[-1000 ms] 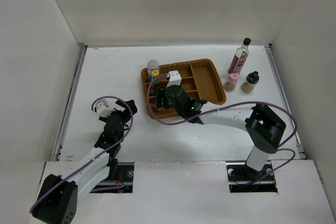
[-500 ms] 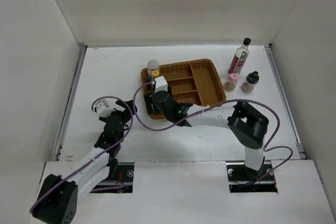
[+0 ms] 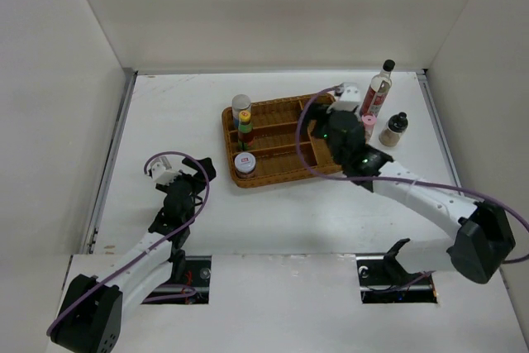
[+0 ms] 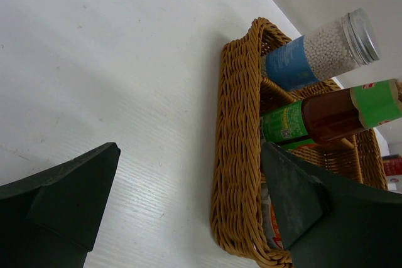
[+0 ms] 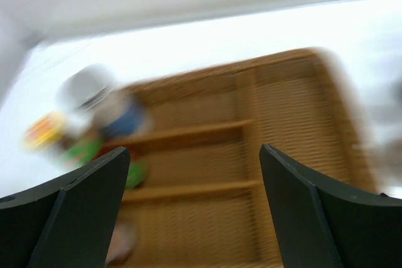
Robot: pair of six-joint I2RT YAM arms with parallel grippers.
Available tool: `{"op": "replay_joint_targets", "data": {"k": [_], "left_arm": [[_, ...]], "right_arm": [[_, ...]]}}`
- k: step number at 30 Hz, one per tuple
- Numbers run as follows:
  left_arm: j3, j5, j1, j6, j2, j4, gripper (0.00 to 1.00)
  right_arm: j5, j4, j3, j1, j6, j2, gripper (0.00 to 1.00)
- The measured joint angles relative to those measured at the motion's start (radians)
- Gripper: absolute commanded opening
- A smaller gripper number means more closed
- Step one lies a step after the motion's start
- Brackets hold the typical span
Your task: Organize the condiment bottles
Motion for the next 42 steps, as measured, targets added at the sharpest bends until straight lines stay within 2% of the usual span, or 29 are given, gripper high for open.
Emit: {"op": "replay_joint_targets", "data": {"k": [6, 12, 17, 21, 23, 27, 29, 33, 37, 42], "left_arm": [[0.0, 0.0, 0.006, 0.0, 0.0, 0.0, 1.0], [0.0, 0.0, 0.006, 0.0, 0.015, 0.007, 1.0], [0.0, 0.0, 0.01, 0.0, -0.002, 0.007, 1.0], [0.0, 0.0, 0.013, 0.0, -0.013, 0.009, 1.0], [0.0, 0.0, 0.013, 0.0, -0.003, 0.01, 1.0], [0.0, 0.001, 0.013, 0.0, 0.015, 0.011, 1.0], [0.0, 0.001, 0.013, 0.0, 0.015, 0.012, 1.0], [0.0, 0.001, 0.013, 0.0, 0.015, 0.013, 1.0], [0.0, 0.001, 0.013, 0.0, 0.02, 0.018, 1.0], [0.0, 0.001, 0.013, 0.0, 0.031, 0.021, 1.0]], "right_arm": [[0.082, -0.076, -0.006, -0.325, -0.001, 0.041, 0.93], [0.072, -0.165, 0.034, -0.489, -0.005, 0.183, 0.95], [0.047, -0.181, 0.093, -0.523, -0.01, 0.291, 0.94], [0.027, -0.183, 0.124, -0.541, -0.011, 0.352, 0.86], [0.023, -0.183, 0.142, -0.547, -0.012, 0.381, 0.78], [0.014, -0.18, 0.155, -0.557, -0.018, 0.411, 0.53], [0.012, -0.18, 0.158, -0.559, -0.019, 0.412, 0.45], [0.015, -0.182, 0.159, -0.559, -0.024, 0.392, 0.44], [0.044, -0.177, 0.153, -0.538, -0.056, 0.275, 0.44], [0.055, -0.129, 0.229, -0.434, -0.103, 0.192, 0.45]]}}
